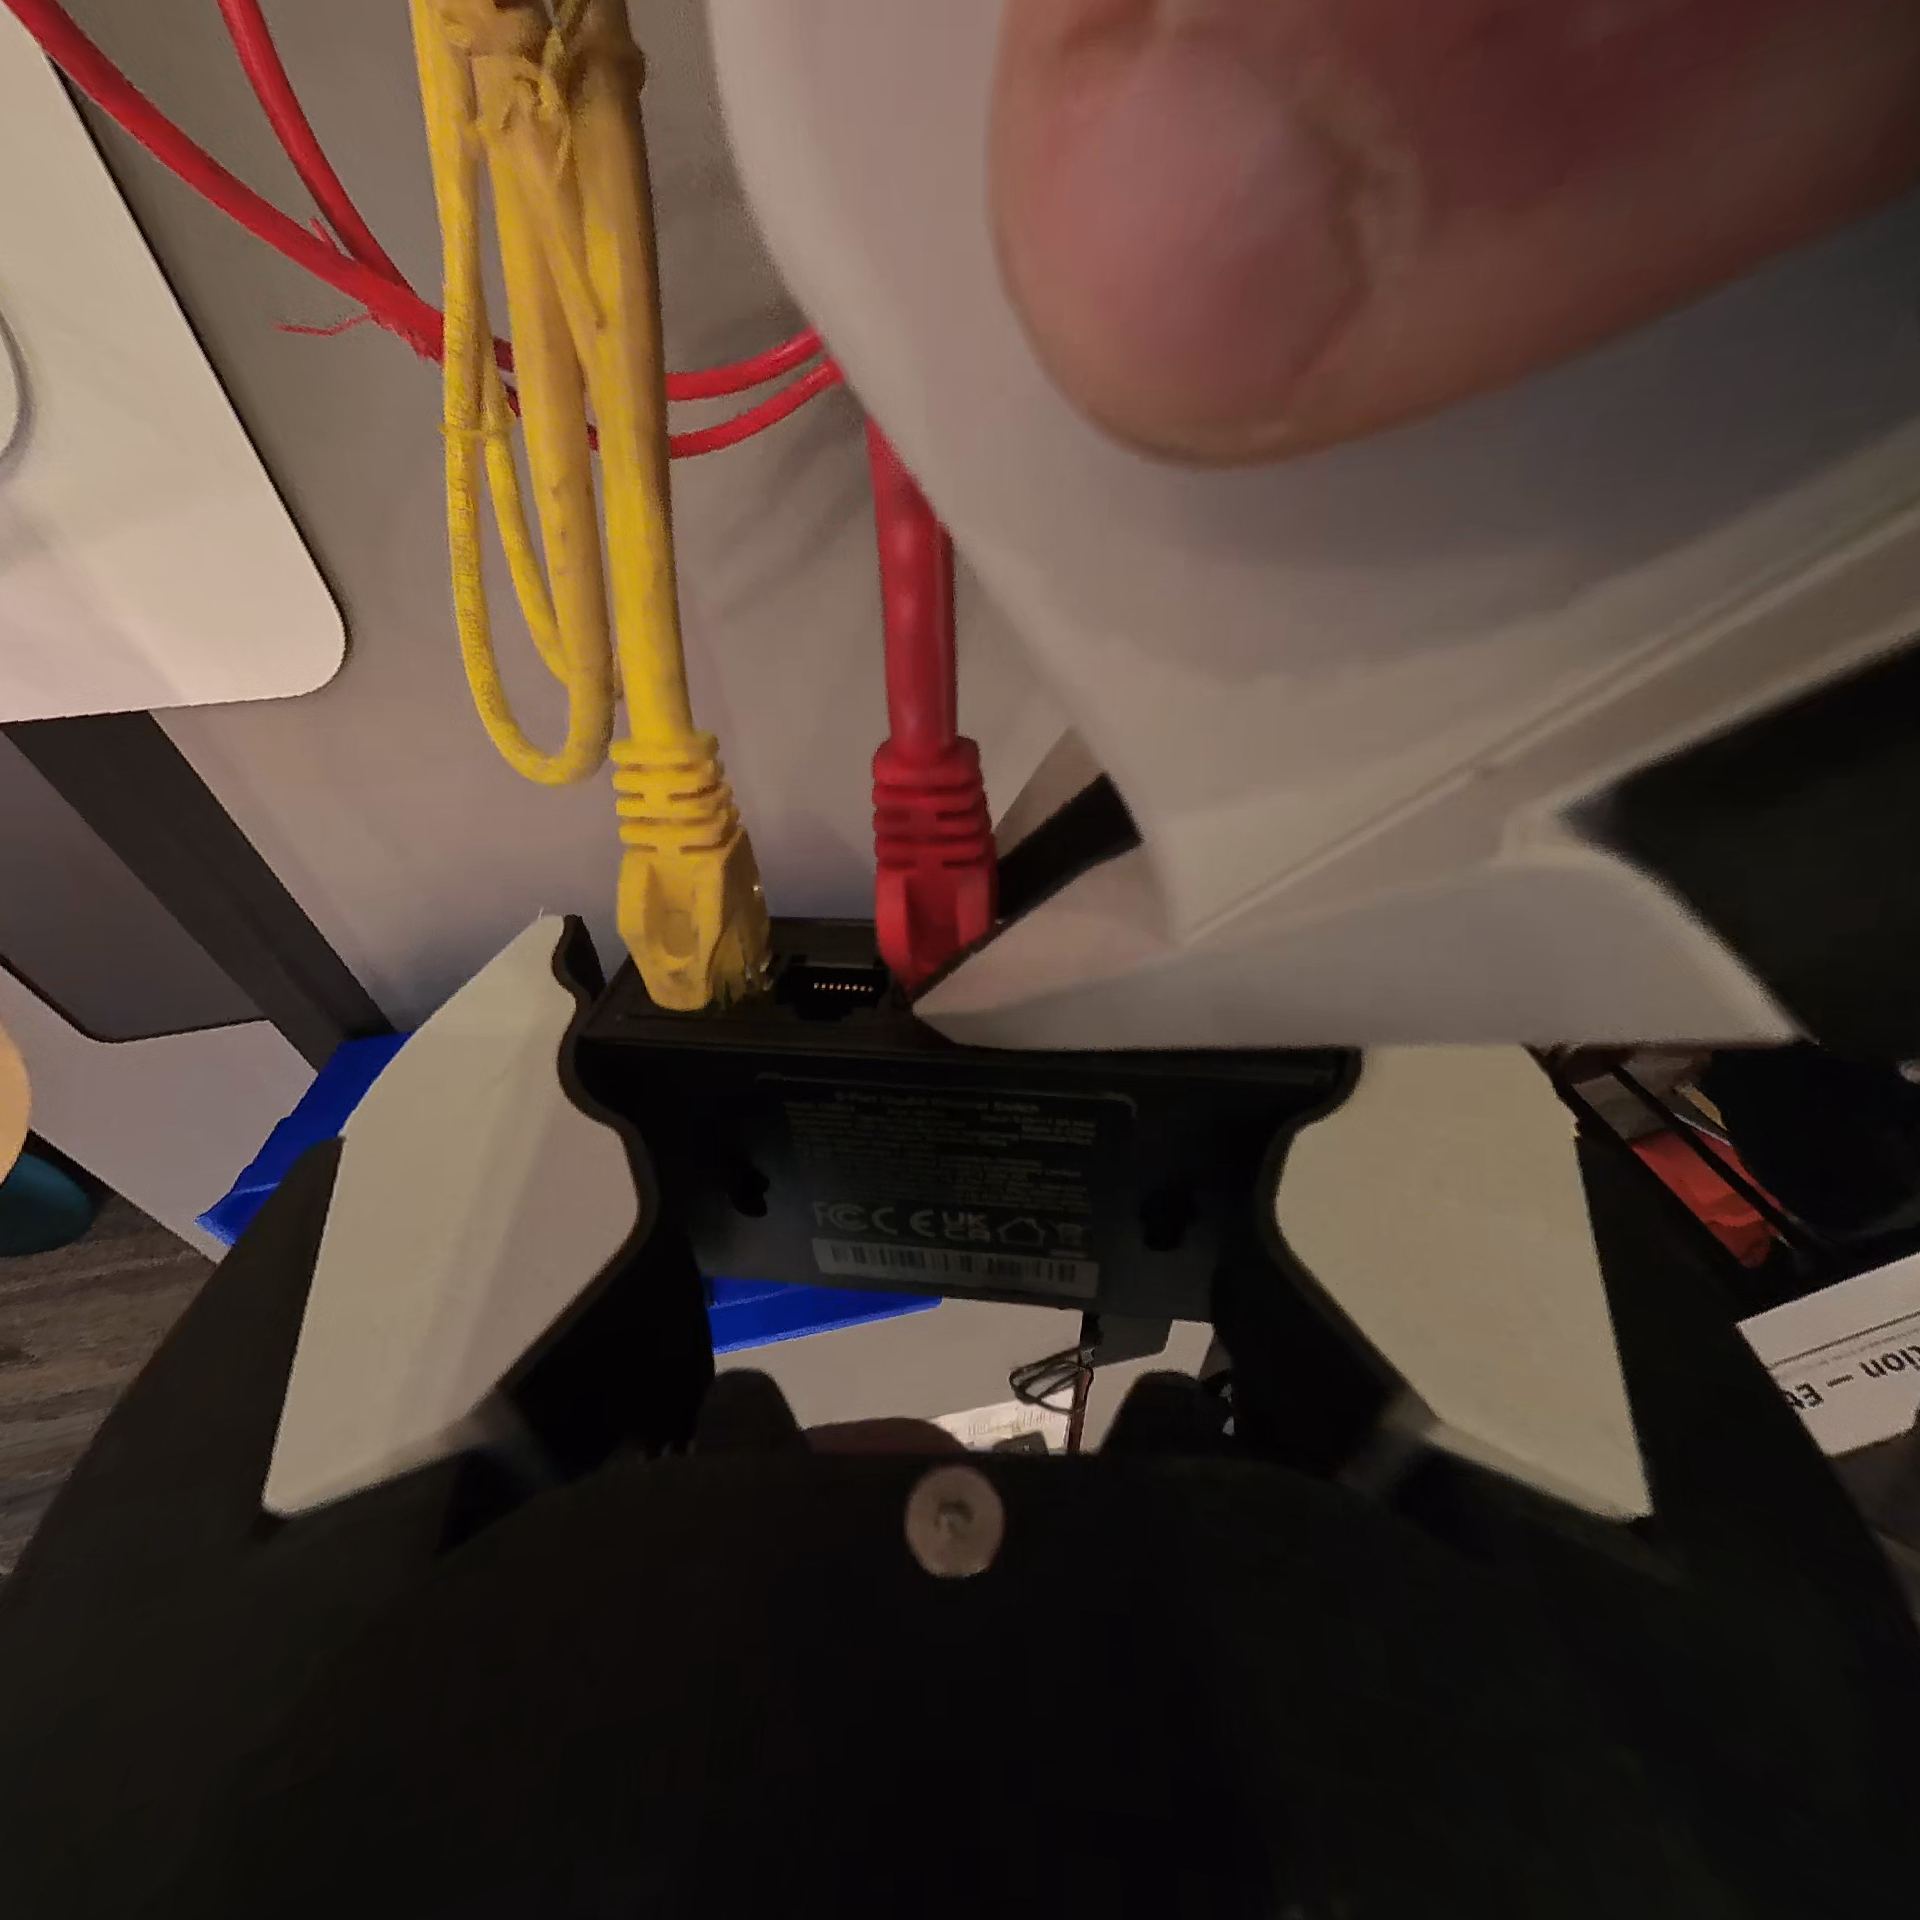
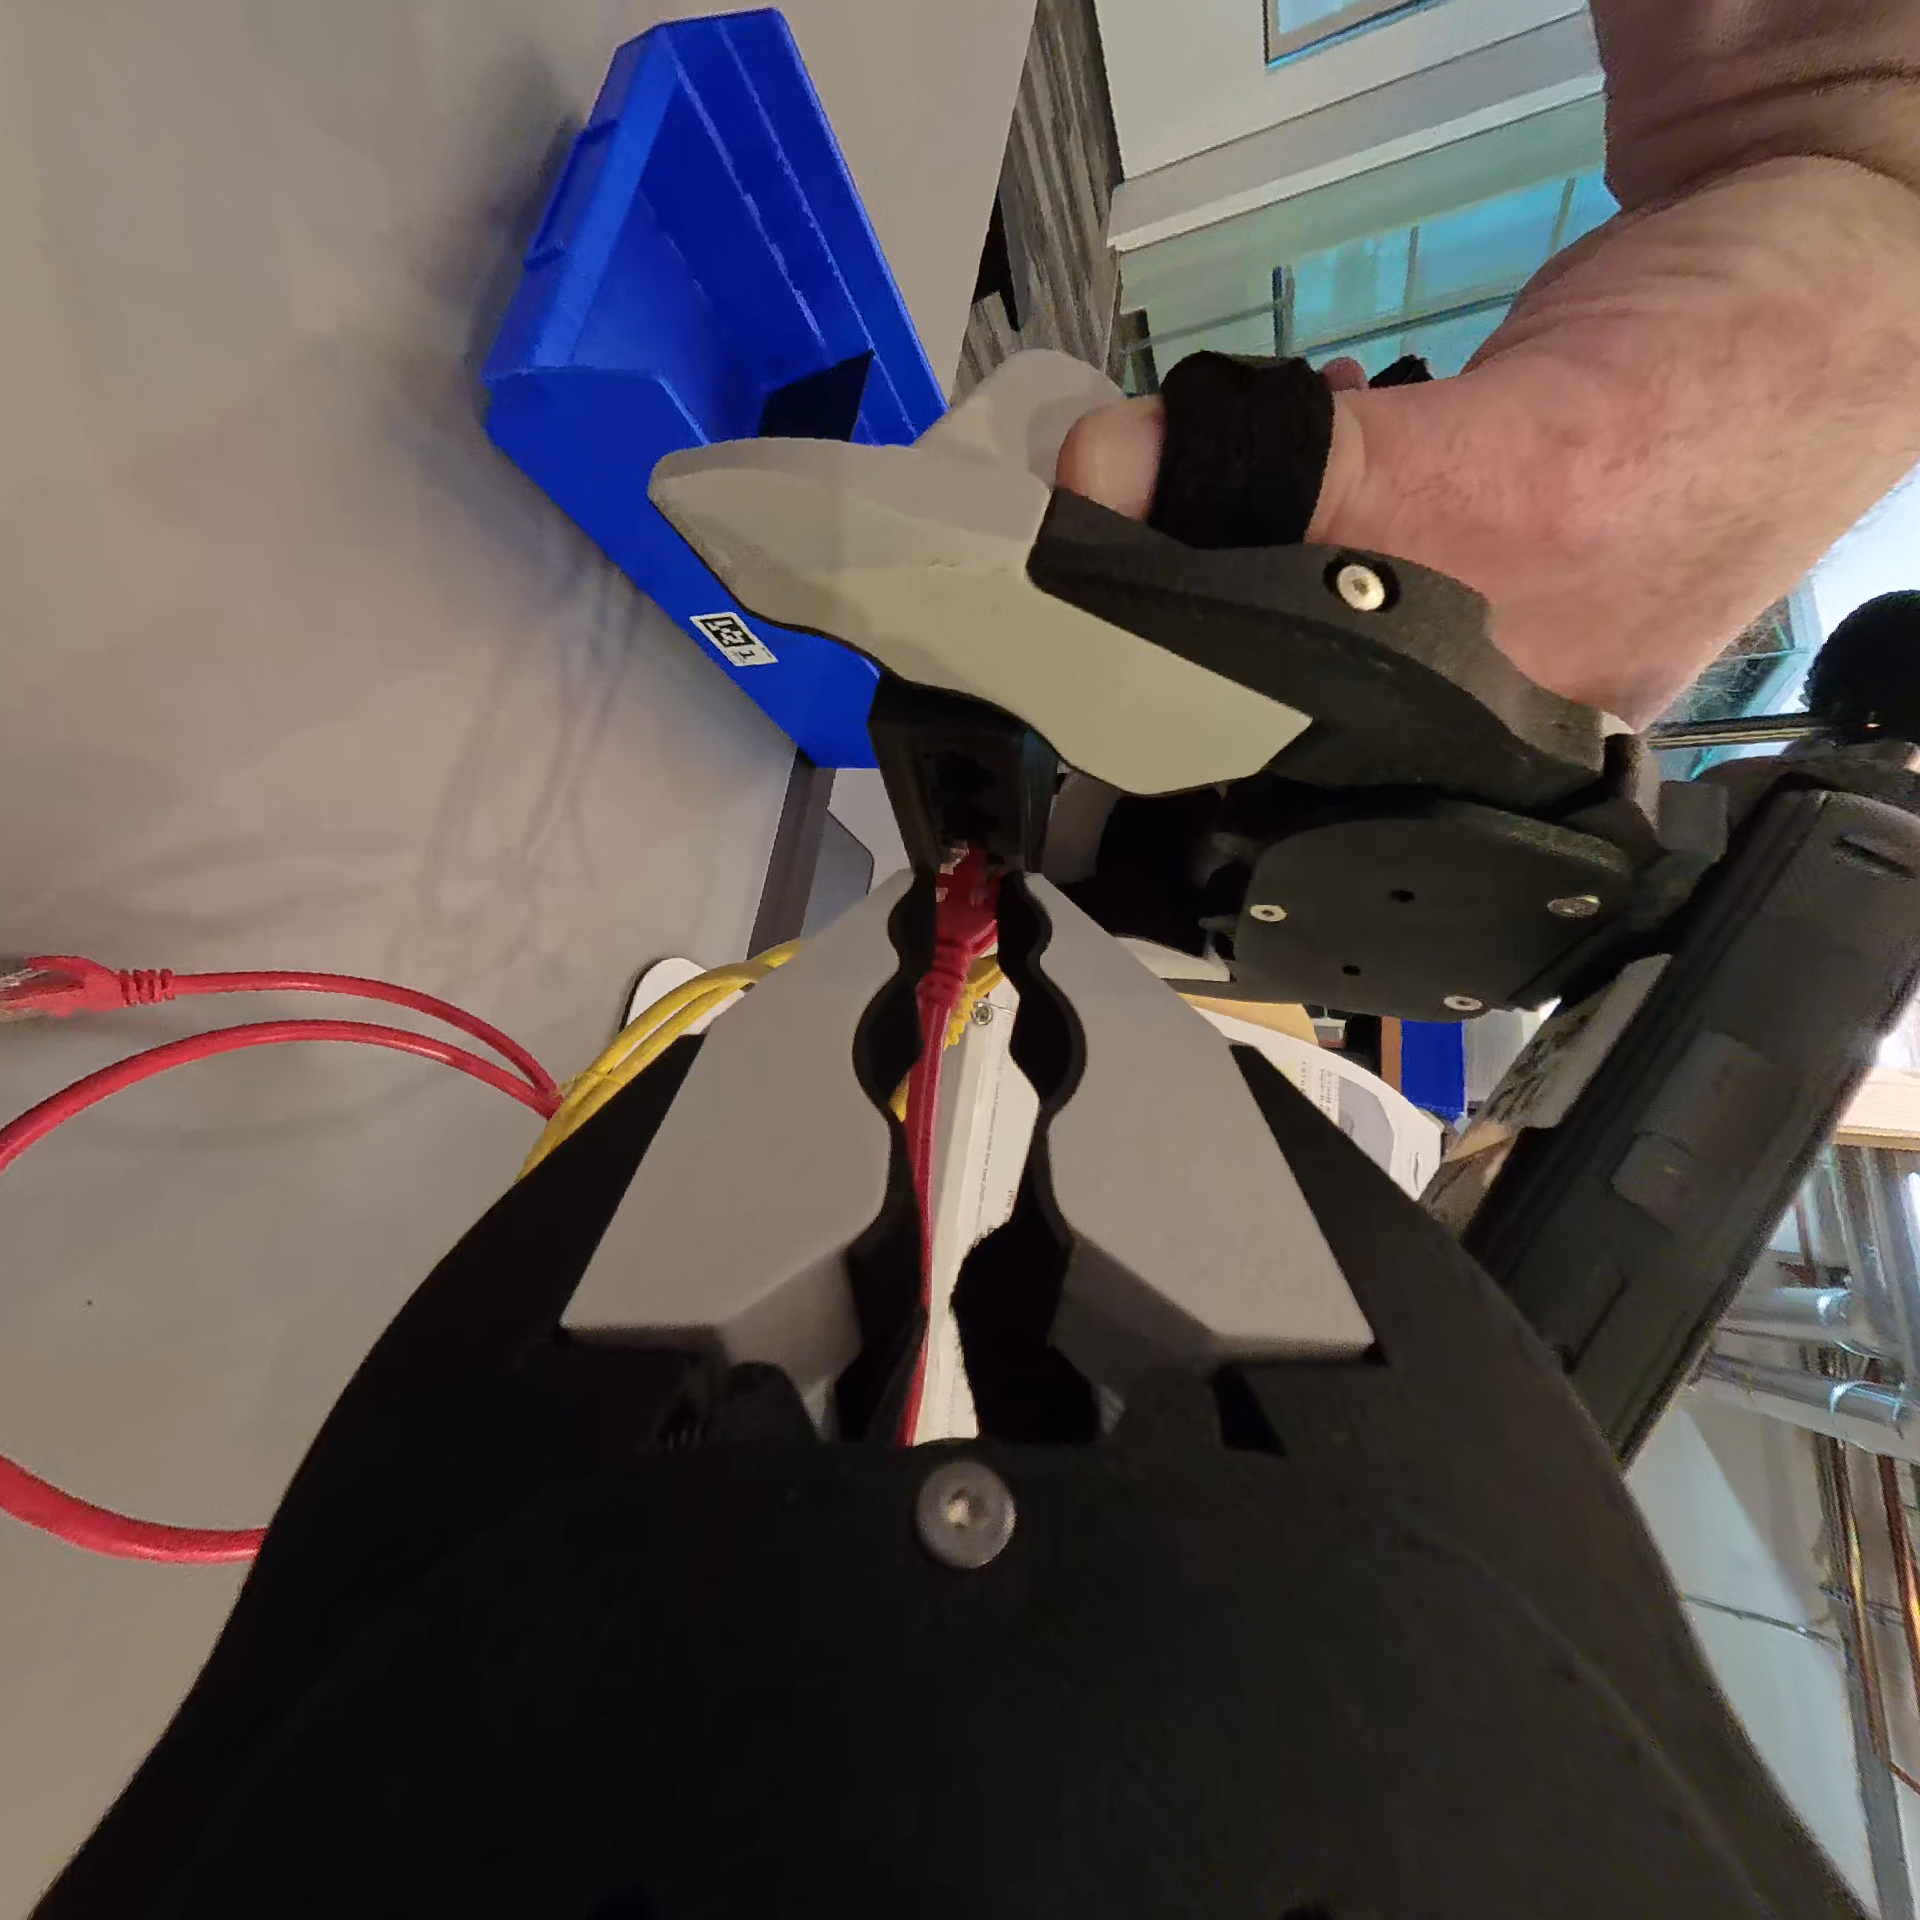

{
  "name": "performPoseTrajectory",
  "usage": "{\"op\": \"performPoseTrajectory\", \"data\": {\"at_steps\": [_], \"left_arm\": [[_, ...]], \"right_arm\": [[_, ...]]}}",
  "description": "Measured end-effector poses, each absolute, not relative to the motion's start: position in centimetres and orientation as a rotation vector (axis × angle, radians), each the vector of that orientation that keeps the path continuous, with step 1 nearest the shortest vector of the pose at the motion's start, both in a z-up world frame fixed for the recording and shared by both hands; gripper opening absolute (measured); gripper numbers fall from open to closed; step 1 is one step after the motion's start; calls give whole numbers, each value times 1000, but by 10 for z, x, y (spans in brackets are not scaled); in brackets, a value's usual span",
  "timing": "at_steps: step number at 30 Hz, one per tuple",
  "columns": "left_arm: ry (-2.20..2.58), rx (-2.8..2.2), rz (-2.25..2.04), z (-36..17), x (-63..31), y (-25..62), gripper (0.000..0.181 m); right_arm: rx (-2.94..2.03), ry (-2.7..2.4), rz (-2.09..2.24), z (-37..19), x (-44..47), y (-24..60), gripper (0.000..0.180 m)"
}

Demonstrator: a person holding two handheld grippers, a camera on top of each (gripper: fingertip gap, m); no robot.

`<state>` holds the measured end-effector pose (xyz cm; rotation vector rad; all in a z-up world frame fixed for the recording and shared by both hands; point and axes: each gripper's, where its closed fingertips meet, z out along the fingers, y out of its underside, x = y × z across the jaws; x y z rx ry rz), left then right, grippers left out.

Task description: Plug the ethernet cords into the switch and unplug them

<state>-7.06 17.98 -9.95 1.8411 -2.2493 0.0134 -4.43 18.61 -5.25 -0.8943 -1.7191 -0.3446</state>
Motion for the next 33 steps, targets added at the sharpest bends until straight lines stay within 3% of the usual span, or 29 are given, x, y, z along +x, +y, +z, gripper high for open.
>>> {"op": "performPoseTrajectory", "data": {"at_steps": [18,33], "left_arm": [[-2316,2089,179,-108,-83,200,127],[-2396,2087,398,-165,-62,208,127]], "right_arm": [[-914,-1595,-275,-15,-10,183,10],[-944,-1627,-148,-15,22,185,10]]}}
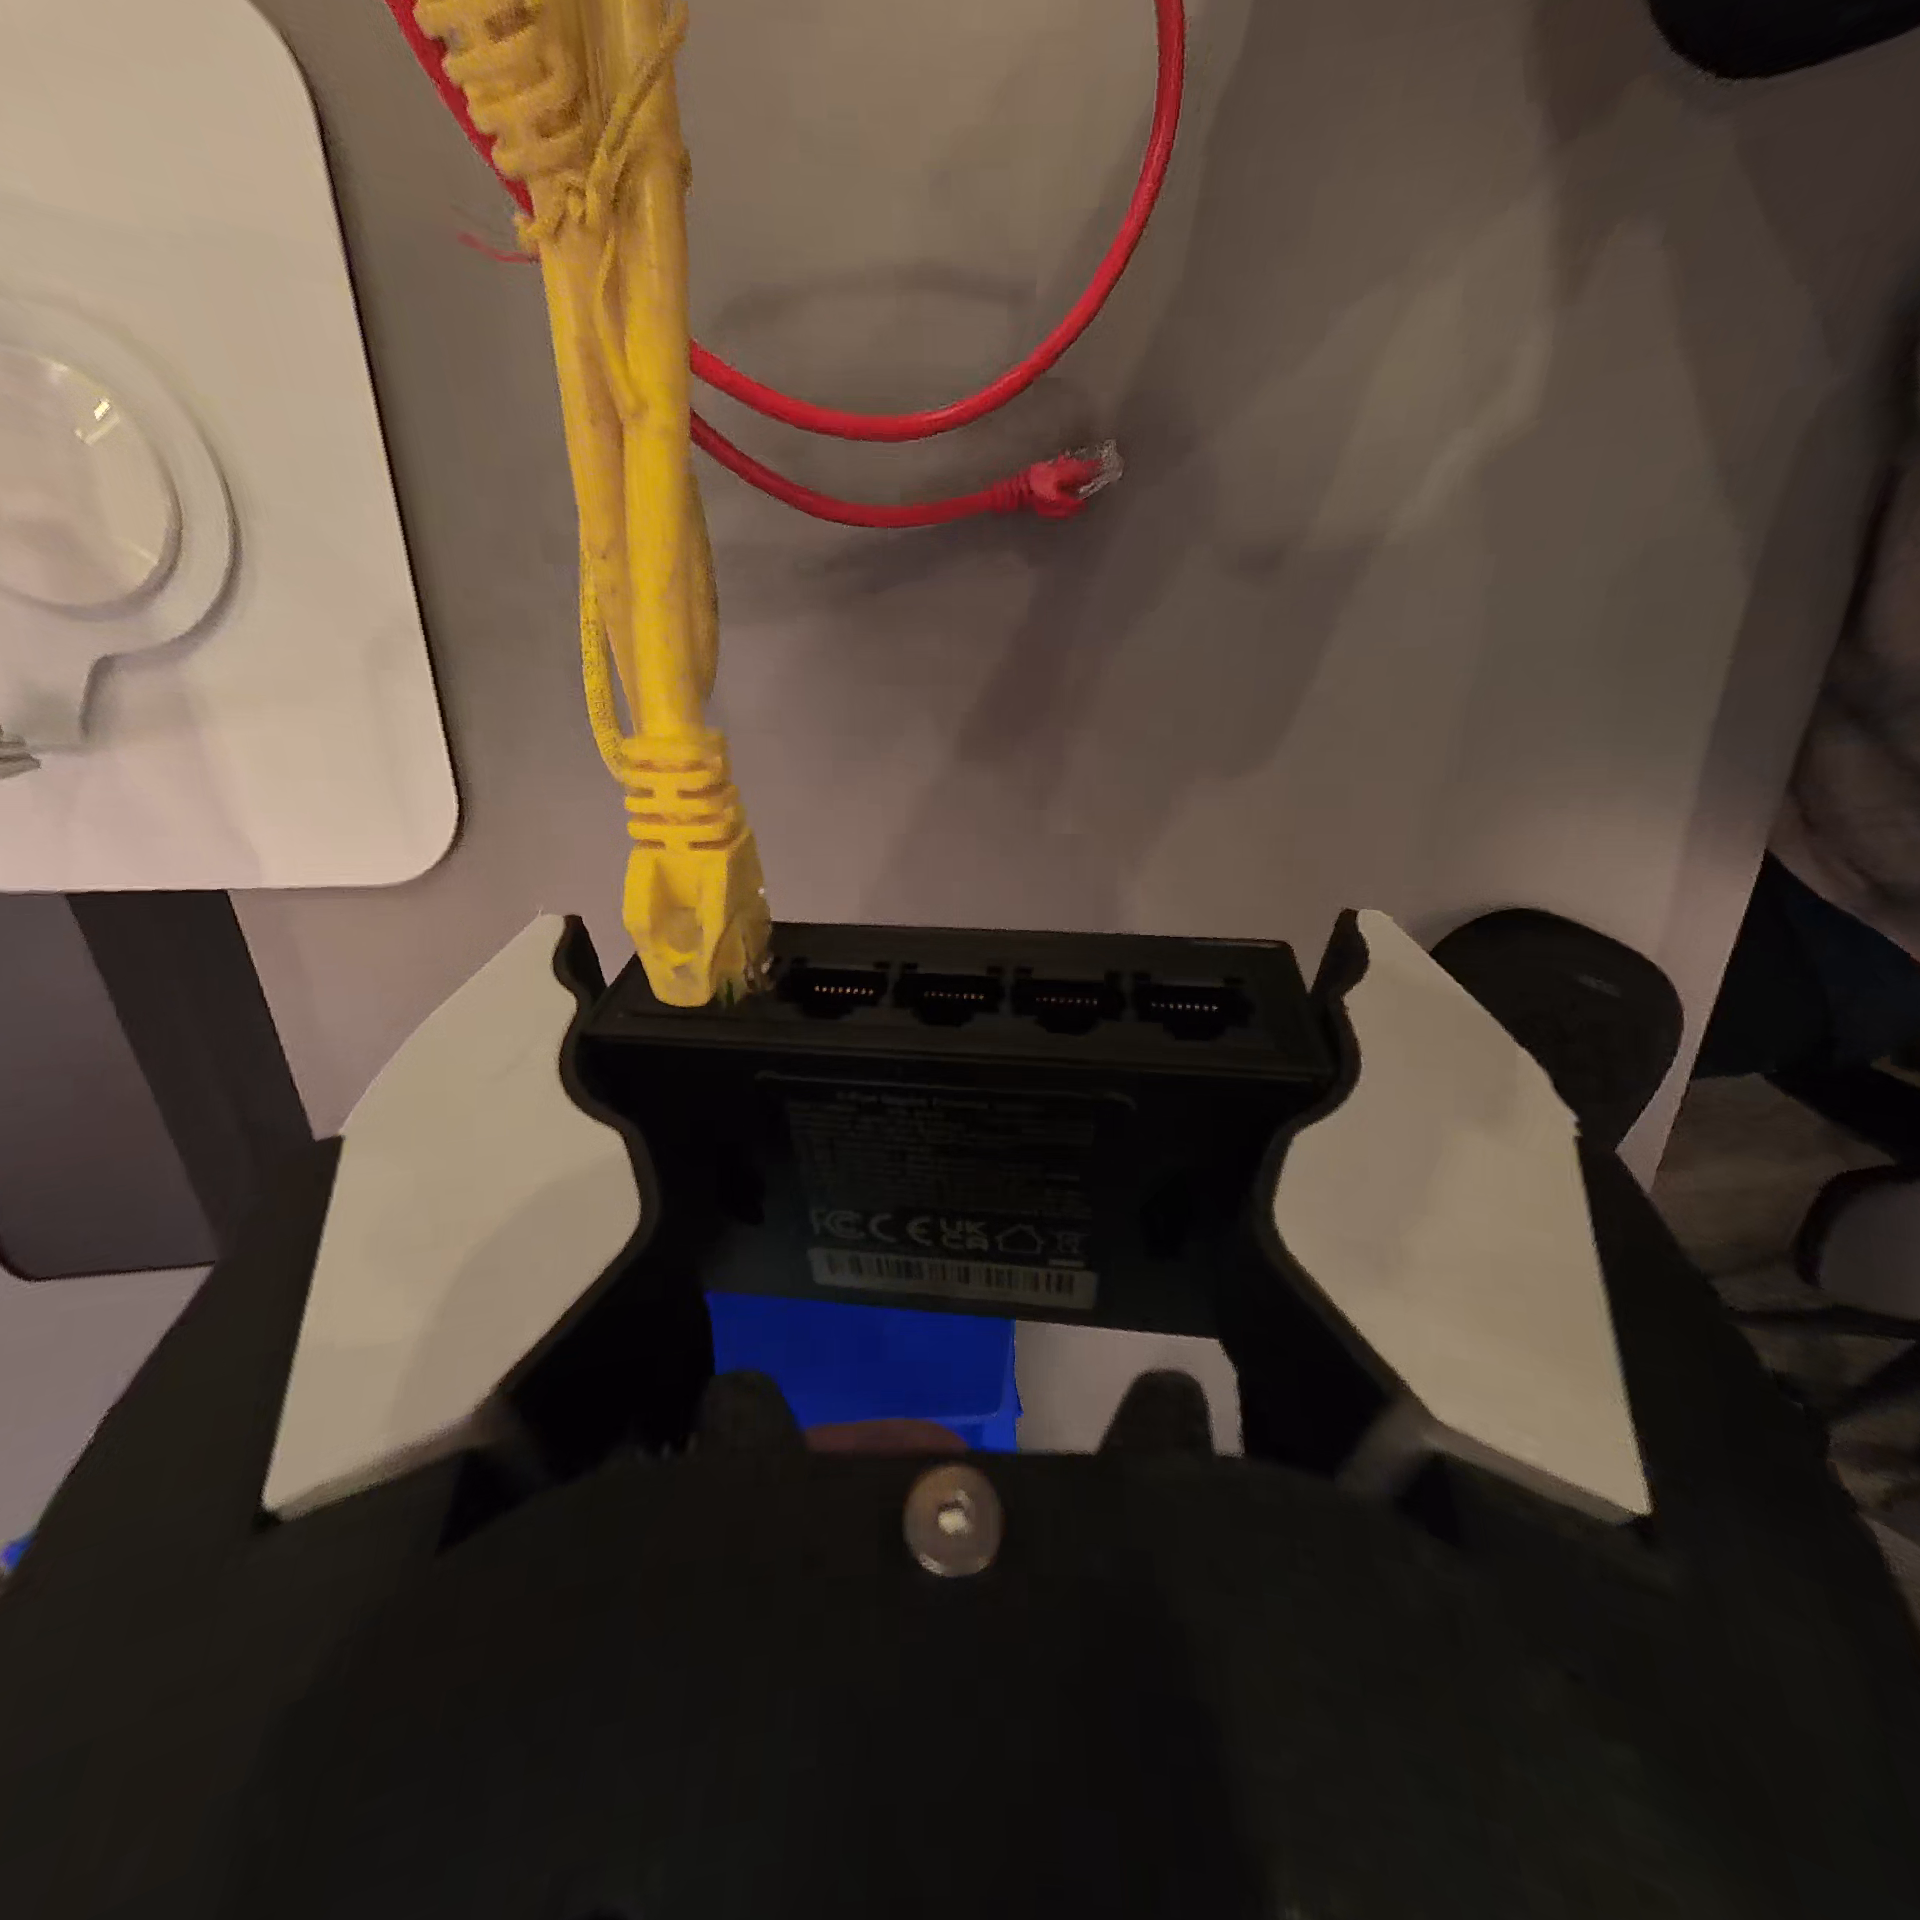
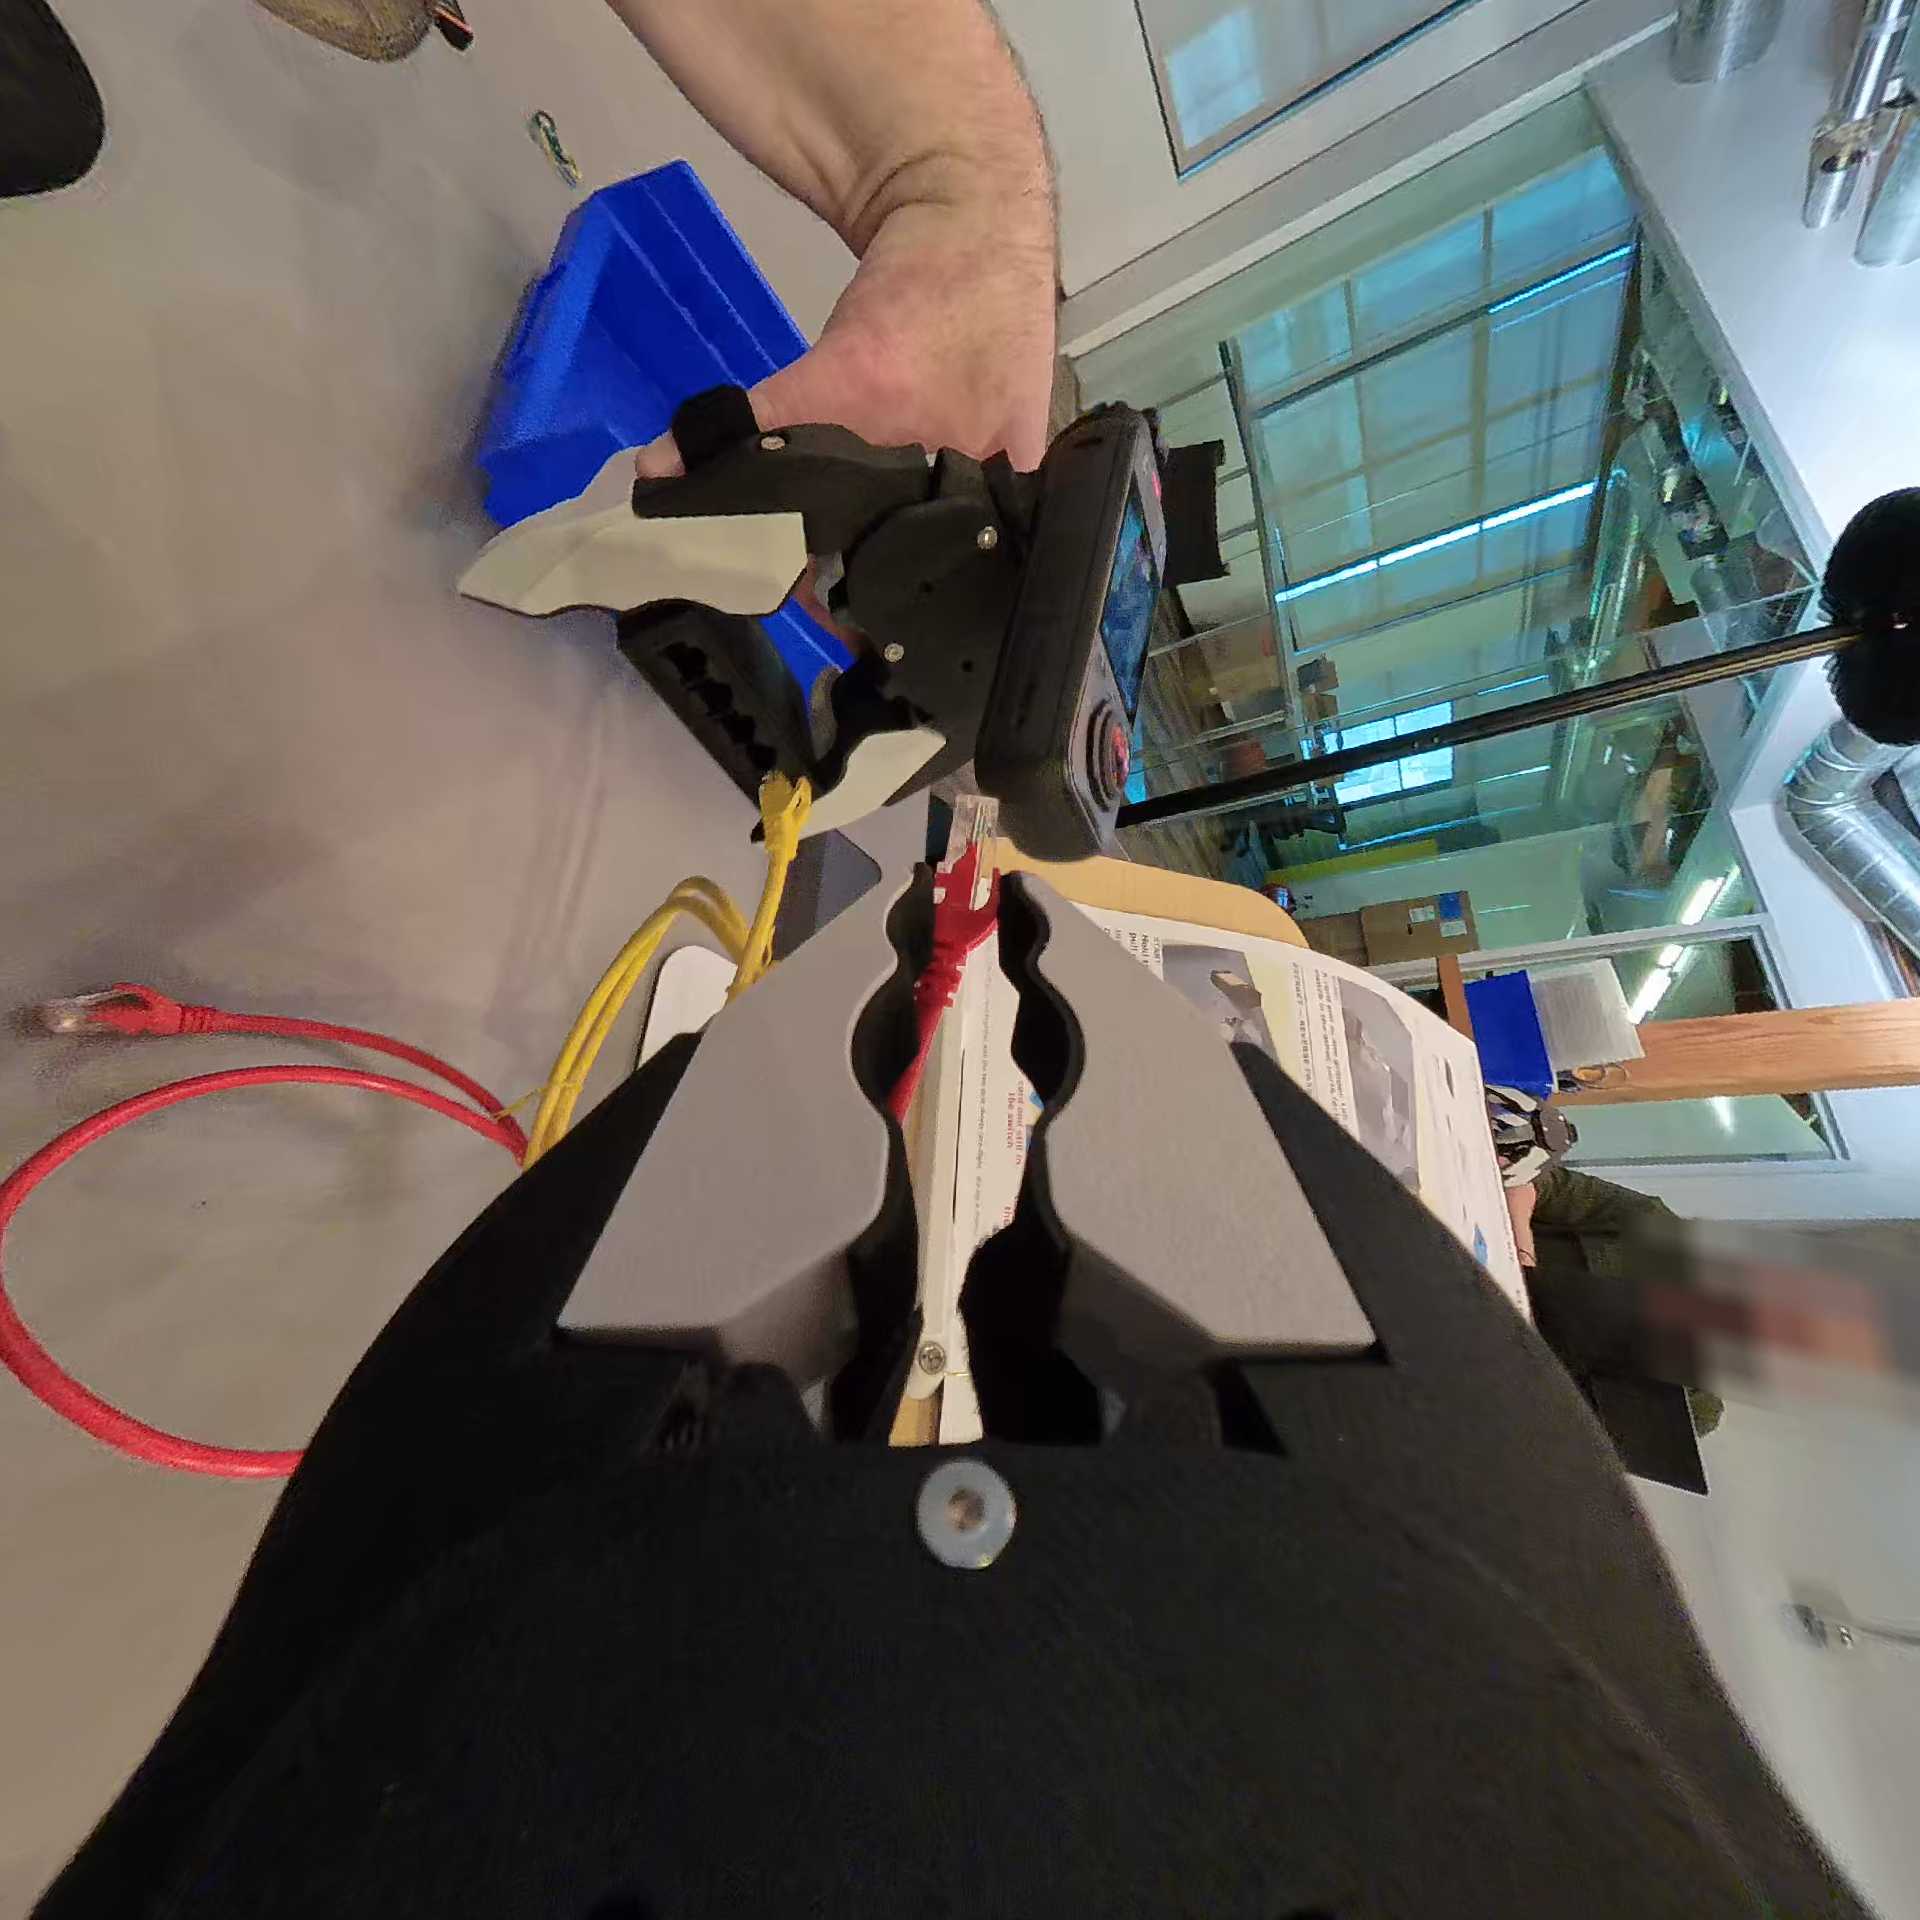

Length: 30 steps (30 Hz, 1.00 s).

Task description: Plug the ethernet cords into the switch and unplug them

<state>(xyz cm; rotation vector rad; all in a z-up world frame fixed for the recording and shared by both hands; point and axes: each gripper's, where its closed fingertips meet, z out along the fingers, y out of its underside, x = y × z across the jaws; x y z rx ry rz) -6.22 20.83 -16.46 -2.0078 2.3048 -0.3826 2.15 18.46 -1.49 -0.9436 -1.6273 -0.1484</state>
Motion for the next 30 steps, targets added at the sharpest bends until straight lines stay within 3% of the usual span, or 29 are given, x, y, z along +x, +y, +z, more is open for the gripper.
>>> {"op": "performPoseTrajectory", "data": {"at_steps": [13,30], "left_arm": [[2287,-2027,-423,-195,-76,213,127],[2209,-1888,-442,-202,-29,207,127]], "right_arm": [[-1029,-1597,-264,29,69,195,10],[-1308,-1379,-661,119,243,212,10]]}}
